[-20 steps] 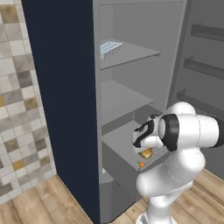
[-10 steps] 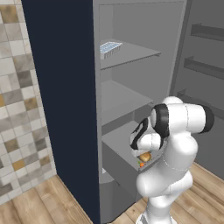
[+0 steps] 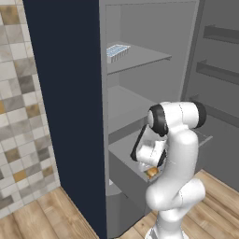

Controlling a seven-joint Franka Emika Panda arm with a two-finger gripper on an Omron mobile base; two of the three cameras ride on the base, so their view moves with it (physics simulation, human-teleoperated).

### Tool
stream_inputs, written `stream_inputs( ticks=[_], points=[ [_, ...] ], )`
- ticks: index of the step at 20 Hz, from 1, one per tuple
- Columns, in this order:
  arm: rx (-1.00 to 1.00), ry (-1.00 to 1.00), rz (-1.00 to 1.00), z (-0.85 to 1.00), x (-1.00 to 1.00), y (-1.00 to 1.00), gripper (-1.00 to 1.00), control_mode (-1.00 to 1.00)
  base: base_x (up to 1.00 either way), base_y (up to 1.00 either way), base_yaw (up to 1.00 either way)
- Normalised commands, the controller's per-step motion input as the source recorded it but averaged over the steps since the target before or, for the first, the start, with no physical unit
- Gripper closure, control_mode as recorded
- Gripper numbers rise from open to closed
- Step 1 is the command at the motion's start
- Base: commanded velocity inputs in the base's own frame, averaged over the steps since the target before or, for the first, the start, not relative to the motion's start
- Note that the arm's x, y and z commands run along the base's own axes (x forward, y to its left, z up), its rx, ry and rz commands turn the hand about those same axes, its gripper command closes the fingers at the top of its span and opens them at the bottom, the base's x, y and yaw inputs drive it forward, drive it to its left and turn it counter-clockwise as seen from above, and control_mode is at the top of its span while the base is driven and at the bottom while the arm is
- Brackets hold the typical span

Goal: Place the carrot and potato inside the fridge drawer. Close the drawer after placing the vegetables.

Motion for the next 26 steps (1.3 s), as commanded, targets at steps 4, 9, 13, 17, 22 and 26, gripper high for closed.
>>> stream_inputs(
  ticks=[4, 9, 13, 17, 22, 26],
  points=[
    [0.00, -0.27, 0.00, -0.18, 0.69, 0.01, -1.00, -1.00, 0.00, 0.00, 0.00],
    [0.00, -0.16, 0.00, -0.17, 0.26, 0.01, -1.00, -1.00, 0.00, 0.00, 0.00],
    [0.00, 0.00, 0.00, -0.35, -0.29, -0.01, -1.00, -1.00, 0.00, 0.00, 0.00],
    [0.00, 0.04, 0.00, -0.33, -0.57, -0.01, -1.00, -1.00, 0.00, 0.00, 0.00],
    [0.00, 0.00, 0.00, -0.12, -0.05, 0.01, -1.00, -1.00, 0.00, 0.00, 0.00],
    [0.00, -0.20, 0.04, -0.02, 0.75, 0.13, -1.00, -1.00, 0.00, 0.00, 0.00]
  ],
)
